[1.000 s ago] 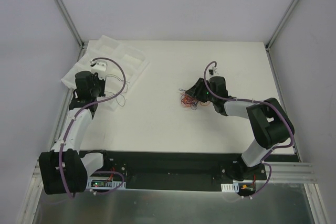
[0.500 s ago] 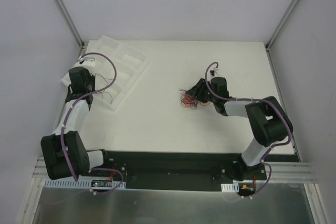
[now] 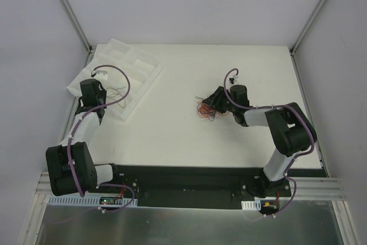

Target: Untangle the cables

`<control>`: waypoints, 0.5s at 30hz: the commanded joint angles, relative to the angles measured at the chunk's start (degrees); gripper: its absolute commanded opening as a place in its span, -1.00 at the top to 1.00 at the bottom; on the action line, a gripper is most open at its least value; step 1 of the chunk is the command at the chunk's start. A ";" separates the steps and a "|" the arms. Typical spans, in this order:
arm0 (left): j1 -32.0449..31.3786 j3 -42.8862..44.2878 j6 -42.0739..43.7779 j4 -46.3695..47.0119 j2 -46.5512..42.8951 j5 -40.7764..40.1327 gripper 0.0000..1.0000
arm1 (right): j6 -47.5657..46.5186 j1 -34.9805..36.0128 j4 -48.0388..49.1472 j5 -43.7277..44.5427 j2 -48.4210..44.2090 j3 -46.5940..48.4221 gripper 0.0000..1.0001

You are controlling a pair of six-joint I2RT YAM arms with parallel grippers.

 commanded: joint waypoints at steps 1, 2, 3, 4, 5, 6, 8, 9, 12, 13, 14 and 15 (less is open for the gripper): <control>-1.68 -4.44 5.13 2.85 -5.87 -1.41 1.00 | 1.72 -0.50 3.67 -1.66 1.57 0.62 0.01; -2.39 -6.02 6.71 4.70 -7.37 -1.06 1.00 | 1.98 -0.51 3.84 -1.83 1.92 0.71 0.01; -3.35 -7.86 8.21 6.11 -9.04 -1.15 1.00 | 2.24 -0.59 4.19 -2.01 2.09 0.62 0.01; -4.40 -8.58 9.44 6.73 -10.18 -1.58 1.00 | 2.51 -0.68 4.37 -2.19 2.27 0.62 0.01; -5.20 -8.84 10.06 7.26 -10.72 -1.76 1.00 | 2.51 -0.68 4.55 -2.27 2.45 0.62 0.01; -5.47 -8.76 10.07 7.00 -10.98 -1.94 1.00 | 2.68 -0.68 4.72 -2.36 2.53 0.62 0.01; -5.56 -9.02 10.42 7.44 -10.29 -2.72 1.00 | 2.69 -0.77 4.81 -2.45 2.62 0.71 0.01; -5.47 -8.85 10.51 7.53 -9.68 -3.25 1.00 | 2.69 -0.86 4.90 -2.54 2.62 0.71 0.01; -5.47 -8.15 10.86 7.62 -7.30 -3.35 1.00 | 2.69 -0.86 4.90 -2.54 2.27 0.45 0.01; -5.47 -7.88 11.03 7.70 -6.16 -4.30 1.00 | 2.69 -0.95 4.90 -2.54 2.18 0.44 0.01; -5.47 -7.36 10.95 7.70 -4.94 -5.88 1.00 | 2.51 -0.86 4.90 -2.63 2.18 0.44 0.01; -5.47 -6.92 11.21 7.70 -3.10 -7.72 1.00 | 2.51 -0.95 4.90 -2.63 2.18 0.44 0.01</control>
